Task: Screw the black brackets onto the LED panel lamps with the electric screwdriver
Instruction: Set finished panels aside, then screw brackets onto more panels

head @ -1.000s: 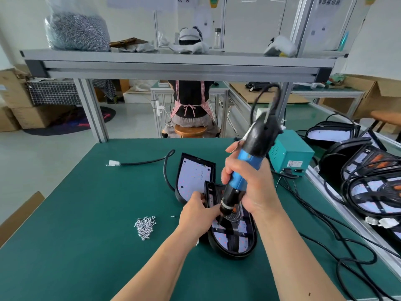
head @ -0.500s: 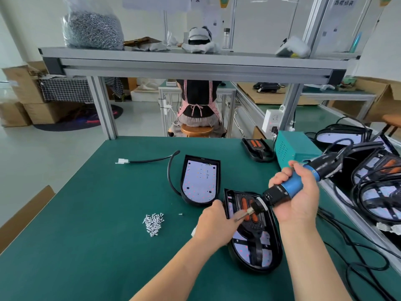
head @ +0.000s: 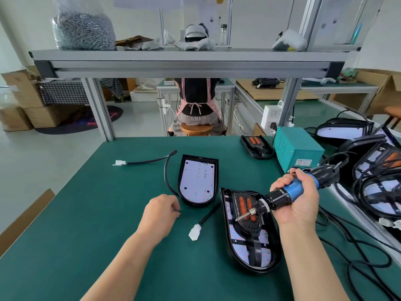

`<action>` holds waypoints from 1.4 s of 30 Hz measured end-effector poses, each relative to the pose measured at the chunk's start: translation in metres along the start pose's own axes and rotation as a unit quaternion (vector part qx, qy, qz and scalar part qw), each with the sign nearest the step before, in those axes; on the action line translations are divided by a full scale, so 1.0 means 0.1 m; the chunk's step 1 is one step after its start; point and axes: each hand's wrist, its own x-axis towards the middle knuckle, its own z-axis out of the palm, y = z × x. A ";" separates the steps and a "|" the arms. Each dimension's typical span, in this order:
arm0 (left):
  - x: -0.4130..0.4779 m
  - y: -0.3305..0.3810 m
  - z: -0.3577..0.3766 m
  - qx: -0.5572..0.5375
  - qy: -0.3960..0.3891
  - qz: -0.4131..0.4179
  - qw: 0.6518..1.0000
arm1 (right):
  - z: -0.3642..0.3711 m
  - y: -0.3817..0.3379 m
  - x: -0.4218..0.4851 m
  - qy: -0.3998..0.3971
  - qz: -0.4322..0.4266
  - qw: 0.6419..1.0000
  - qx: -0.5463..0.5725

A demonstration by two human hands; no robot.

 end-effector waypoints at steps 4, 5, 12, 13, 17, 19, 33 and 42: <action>0.02 0.02 -0.03 0.066 -0.027 0.050 0.996 | 0.04 -0.02 -0.04 0.007 -0.010 1.000 0.003; 0.00 0.04 -0.04 0.066 -0.026 0.057 0.996 | 0.05 -0.03 -0.05 0.010 -0.014 1.000 0.002; -0.28 0.58 -0.05 -0.372 -0.075 0.004 0.925 | 0.21 -0.05 -0.12 0.027 -0.061 0.998 -0.003; -0.31 0.67 -0.02 -0.426 -0.089 0.003 0.900 | 0.25 -0.06 -0.13 0.027 -0.065 0.997 -0.002; -0.37 0.85 0.05 -0.546 -0.107 -0.002 0.831 | 0.39 -0.06 -0.18 0.019 -0.083 0.996 -0.007; -0.37 0.88 0.08 -0.567 -0.110 -0.004 0.817 | 0.43 -0.05 -0.20 0.014 -0.093 0.995 -0.020; -0.37 0.86 0.08 -0.590 -0.109 -0.003 0.800 | 0.41 -0.04 -0.21 0.021 -0.081 0.996 -0.038; -0.42 0.91 0.07 -0.503 -0.039 0.026 0.863 | 0.41 0.01 -0.23 0.033 -0.103 0.992 -0.068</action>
